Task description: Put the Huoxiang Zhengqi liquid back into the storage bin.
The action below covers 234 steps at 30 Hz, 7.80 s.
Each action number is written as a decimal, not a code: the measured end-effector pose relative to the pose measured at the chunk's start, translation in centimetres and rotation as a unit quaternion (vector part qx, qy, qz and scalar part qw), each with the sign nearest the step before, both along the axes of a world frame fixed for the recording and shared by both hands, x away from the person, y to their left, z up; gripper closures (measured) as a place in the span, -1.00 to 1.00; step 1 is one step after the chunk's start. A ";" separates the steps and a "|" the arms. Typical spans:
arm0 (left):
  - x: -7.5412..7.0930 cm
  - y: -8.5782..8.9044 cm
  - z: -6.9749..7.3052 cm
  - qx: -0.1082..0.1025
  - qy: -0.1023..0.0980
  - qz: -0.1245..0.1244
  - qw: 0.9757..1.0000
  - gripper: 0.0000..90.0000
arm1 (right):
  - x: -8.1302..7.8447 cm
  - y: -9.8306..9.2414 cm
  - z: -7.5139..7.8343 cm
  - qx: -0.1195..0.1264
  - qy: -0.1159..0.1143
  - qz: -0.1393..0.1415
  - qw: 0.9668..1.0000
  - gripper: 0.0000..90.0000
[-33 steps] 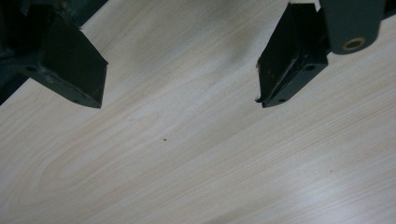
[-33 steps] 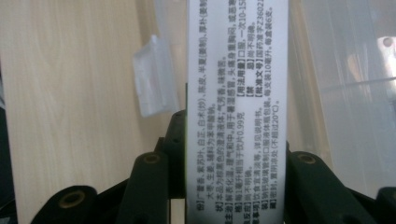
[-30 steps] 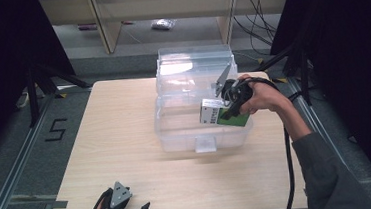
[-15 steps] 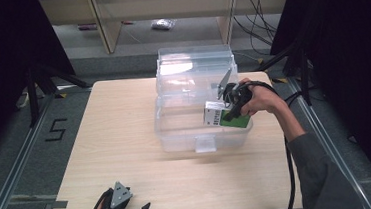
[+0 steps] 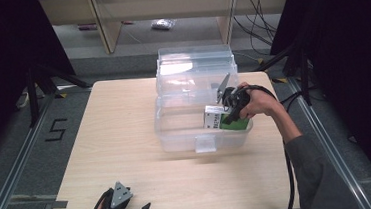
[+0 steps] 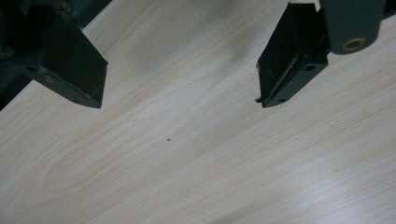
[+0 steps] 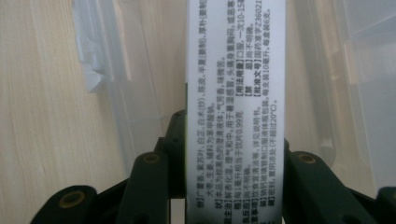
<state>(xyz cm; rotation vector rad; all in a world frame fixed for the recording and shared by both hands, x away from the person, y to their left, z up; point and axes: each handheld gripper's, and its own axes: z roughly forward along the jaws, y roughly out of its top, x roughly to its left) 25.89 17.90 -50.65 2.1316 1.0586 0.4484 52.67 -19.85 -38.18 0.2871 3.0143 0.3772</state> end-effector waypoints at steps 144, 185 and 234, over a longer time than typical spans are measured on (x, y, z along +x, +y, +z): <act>0.0 0.1 0.1 0.006 0.004 -0.008 1.000 -0.67 | -12.2 -2.4 -1.0 0.261 -0.063 -0.227 0.936 -0.38; 0.0 -0.1 -0.1 -0.011 0.000 0.010 1.000 -0.67 | -17.1 -2.5 -5.0 0.277 -0.058 -0.219 0.934 -0.44; -1.0 -0.5 0.7 0.039 -0.014 -0.002 0.999 -0.66 | -23.4 -3.3 -9.5 0.269 -0.034 -0.271 0.924 -0.55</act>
